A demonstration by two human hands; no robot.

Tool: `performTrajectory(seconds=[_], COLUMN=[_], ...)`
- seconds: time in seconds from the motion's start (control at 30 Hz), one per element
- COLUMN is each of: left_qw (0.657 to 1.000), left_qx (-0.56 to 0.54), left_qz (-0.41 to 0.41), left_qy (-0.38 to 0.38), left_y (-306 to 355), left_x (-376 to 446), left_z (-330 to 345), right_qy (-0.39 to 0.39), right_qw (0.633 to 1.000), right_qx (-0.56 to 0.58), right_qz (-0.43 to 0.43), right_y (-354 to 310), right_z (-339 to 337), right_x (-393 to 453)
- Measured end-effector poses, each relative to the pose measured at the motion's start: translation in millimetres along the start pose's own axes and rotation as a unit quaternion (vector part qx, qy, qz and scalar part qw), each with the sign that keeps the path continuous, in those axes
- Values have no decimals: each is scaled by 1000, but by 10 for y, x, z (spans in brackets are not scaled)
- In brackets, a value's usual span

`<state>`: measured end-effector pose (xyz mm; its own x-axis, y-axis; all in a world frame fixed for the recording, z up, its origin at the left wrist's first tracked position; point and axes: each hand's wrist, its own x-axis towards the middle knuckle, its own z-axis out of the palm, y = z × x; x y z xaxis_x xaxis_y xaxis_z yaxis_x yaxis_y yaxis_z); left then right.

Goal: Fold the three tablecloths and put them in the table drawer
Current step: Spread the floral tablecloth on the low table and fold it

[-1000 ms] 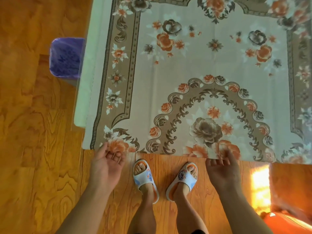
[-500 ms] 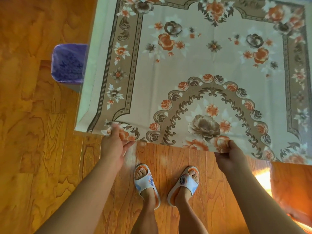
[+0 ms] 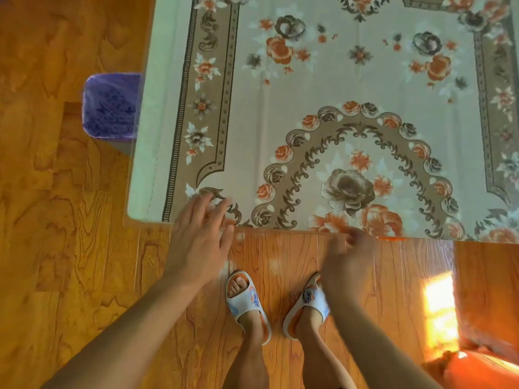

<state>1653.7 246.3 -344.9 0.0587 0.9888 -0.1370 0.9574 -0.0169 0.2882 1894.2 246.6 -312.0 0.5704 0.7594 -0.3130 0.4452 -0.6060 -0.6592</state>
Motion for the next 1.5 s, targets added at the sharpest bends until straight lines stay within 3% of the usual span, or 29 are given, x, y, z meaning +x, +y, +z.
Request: performTrajectory(seconds=[0.03, 0.07, 0.13, 0.27, 0.33, 0.47, 0.8, 0.97, 1.13, 1.23, 1.3, 1.4, 1.5], left_qw=[997, 991, 980, 983, 980, 977, 953, 916, 866, 866, 871, 883, 953], left_qx=[46, 79, 119, 144, 163, 186, 163, 173, 109, -21, -77, -78, -6], left_qz=[21, 31, 38, 47, 40, 5, -226, -327, -455, -475, -466, -447, -275], left_qy=[-54, -107, -154, -108, -102, -107, -120, -158, -175, -153, -136, -121, -124], left_y=[-87, -184, -315, -378, -391, -269, 450, 640, 1251, 1685, 1997, 2363, 2464], left_x=[34, 64, 87, 78, 64, 64, 266, 366, 449, 451, 419, 366, 260], left_z=[79, 176, 330, 474, 497, 499, 728, 849, 795, 726, 666, 619, 639], right_qy=[-85, -163, -238, -212, -193, -122, -47, -6, 11, 35, 88, 132, 125], right_qw=[983, 939, 842, 755, 749, 781, 842, 899, 924, 960, 972, 914, 868], right_qx=[-94, -181, -279, -377, -404, -442, -448, -400, -376, -256, -67, 228, 314], right_qz=[-131, -244, -396, -494, -489, -424, -297, -181, -70, 108, 208, 310, 363], right_y=[43, 68, 80, 219, 491, 1098, 1986, 2296, 2435, 2202, 2056, 1778, 1572], right_z=[220, 457, 894, 1094, 820, -57, -1649, -2120, -2474, -2379, -2268, -2173, -2186], right_x=[-151, -240, -258, 129, 409, 1082, 2596, 3093, 3337, 3124, 2895, 2658, 2703])
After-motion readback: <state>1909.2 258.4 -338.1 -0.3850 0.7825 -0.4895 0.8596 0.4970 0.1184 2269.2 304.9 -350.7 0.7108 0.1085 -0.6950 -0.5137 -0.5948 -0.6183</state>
